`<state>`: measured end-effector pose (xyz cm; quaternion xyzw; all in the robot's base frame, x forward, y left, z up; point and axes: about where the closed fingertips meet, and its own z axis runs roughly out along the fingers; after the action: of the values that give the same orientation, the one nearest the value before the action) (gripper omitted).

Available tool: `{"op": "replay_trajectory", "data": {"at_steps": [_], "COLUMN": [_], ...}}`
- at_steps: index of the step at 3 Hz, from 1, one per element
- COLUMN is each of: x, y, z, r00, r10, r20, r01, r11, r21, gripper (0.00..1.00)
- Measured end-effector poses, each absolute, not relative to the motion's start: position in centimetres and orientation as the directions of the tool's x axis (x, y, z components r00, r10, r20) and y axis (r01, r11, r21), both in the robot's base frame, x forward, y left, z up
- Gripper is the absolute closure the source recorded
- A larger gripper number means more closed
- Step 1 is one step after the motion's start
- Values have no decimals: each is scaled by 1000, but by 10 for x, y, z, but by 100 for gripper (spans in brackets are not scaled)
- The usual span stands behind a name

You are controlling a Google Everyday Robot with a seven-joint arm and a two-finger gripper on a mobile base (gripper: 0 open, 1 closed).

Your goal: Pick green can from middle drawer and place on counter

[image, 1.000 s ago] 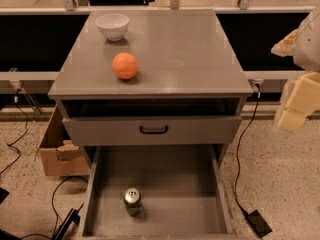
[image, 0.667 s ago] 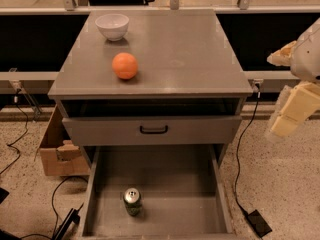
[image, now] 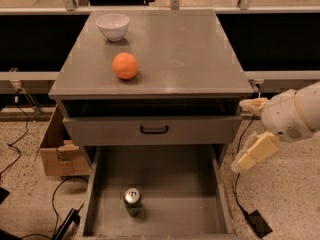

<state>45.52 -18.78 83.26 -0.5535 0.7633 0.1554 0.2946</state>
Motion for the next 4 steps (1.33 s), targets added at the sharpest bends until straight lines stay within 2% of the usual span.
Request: {"op": "replay_trajectory", "data": {"at_steps": [2, 4], "x": [472, 472], "y": [-167, -165], "z": [757, 754], "r00": [-108, -69], "r10": [-527, -527], "r20": [-843, -847], "r01": [-910, -914], "r11": [394, 374], "r21": [-129, -159], "gripper": [0, 0]}}
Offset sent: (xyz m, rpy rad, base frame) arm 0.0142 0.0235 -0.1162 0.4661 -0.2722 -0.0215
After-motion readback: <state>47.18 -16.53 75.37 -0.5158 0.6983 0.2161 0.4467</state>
